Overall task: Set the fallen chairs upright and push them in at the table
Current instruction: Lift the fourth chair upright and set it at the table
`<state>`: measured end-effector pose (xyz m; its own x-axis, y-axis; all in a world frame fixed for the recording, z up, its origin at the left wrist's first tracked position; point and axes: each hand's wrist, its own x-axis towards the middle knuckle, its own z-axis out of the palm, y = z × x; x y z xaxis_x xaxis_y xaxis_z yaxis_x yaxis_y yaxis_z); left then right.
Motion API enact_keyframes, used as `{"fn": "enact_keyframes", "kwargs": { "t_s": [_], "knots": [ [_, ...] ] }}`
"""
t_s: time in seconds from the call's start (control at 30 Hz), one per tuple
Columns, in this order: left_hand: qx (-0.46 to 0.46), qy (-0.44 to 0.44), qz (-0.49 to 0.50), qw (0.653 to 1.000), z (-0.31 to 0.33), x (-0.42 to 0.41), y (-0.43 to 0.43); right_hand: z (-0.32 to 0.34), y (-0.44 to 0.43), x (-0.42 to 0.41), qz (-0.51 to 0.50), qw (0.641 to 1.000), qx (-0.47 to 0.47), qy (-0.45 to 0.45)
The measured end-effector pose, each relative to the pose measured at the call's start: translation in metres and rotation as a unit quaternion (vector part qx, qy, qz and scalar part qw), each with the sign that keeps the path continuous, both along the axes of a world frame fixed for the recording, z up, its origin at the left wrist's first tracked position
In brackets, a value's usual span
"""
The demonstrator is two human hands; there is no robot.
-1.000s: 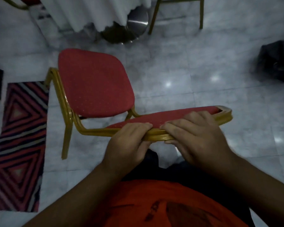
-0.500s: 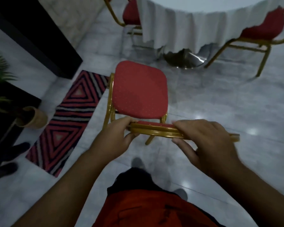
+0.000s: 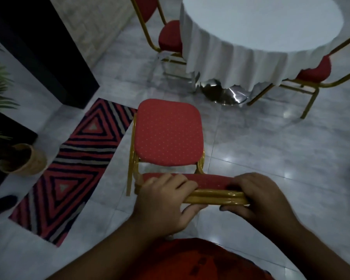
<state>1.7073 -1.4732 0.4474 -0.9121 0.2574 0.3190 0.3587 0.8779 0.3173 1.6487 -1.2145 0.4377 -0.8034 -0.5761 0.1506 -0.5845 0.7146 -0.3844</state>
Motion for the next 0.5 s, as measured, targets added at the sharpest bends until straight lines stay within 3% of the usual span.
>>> {"fn": "enact_keyframes", "kwargs": {
  "t_s": [0.2,0.5],
  "knots": [
    [0.015,0.070,0.007,0.997,-0.022,0.003,-0.043,-0.005,-0.042,0.005,-0.030,0.998,-0.010,0.055],
    [0.085,0.042,0.000,0.996,-0.050,-0.044,-0.052,0.003,-0.056,-0.028,-0.063,0.995,-0.009,0.072]
  ]
}}
